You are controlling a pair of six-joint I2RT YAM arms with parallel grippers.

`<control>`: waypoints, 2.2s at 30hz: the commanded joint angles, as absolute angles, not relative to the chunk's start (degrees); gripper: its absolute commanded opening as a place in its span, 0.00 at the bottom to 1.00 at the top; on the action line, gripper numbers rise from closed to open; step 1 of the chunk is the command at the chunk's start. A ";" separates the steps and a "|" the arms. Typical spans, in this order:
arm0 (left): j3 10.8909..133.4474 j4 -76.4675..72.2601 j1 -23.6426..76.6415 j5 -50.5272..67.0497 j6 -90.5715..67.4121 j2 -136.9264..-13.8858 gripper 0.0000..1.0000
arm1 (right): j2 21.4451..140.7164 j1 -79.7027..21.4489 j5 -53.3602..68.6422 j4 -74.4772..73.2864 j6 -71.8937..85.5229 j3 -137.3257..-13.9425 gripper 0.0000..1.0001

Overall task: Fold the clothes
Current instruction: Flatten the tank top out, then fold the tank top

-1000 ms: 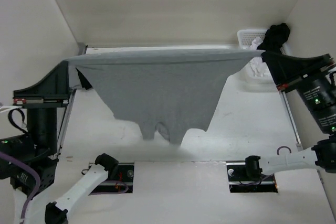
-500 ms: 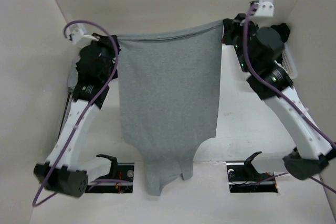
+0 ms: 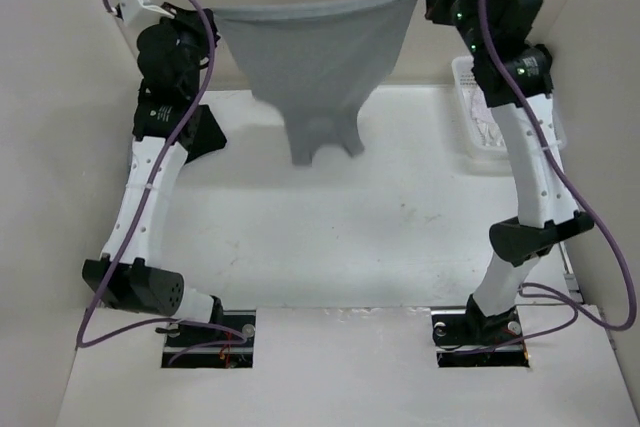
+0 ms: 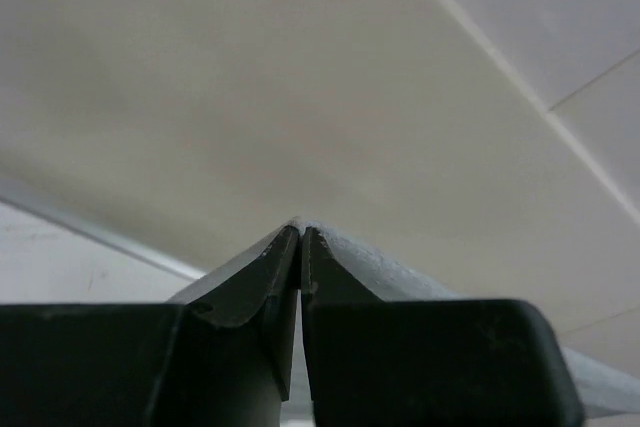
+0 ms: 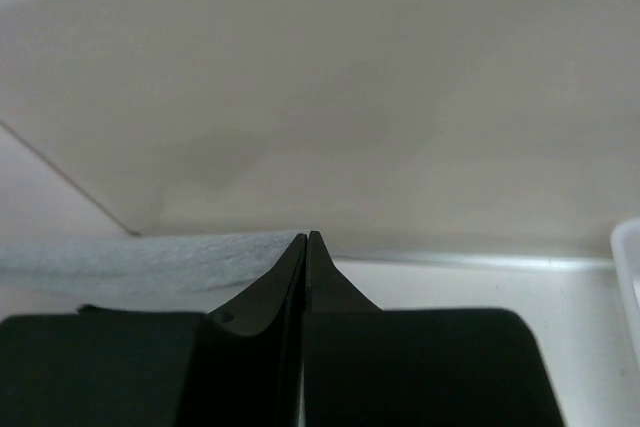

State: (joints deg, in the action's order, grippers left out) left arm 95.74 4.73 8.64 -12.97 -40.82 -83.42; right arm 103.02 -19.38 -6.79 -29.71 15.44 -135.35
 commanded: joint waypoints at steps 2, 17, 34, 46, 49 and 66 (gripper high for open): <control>98.18 1.50 8.22 -11.87 -39.20 -78.06 0.01 | 99.24 -18.59 -4.57 -29.97 16.26 -141.69 0.00; 41.96 -1.87 14.98 -17.66 -43.06 -40.21 0.02 | 51.89 -30.08 -9.31 -8.88 26.26 -59.38 0.00; 24.08 37.98 20.44 -19.42 -61.00 -5.62 0.01 | 35.31 -71.85 -25.22 -26.65 55.12 -26.97 0.00; 34.60 -14.29 9.81 -20.39 -56.77 -57.50 0.02 | 69.40 -34.26 -7.66 -0.36 29.45 -53.40 0.00; 45.66 -20.02 8.22 -19.69 -56.96 -73.78 0.02 | 82.05 -26.96 -3.62 1.75 28.04 -64.91 0.00; 49.63 -26.35 7.07 -19.50 -54.92 -91.70 0.37 | 109.19 -17.26 2.20 5.78 32.42 -81.97 0.44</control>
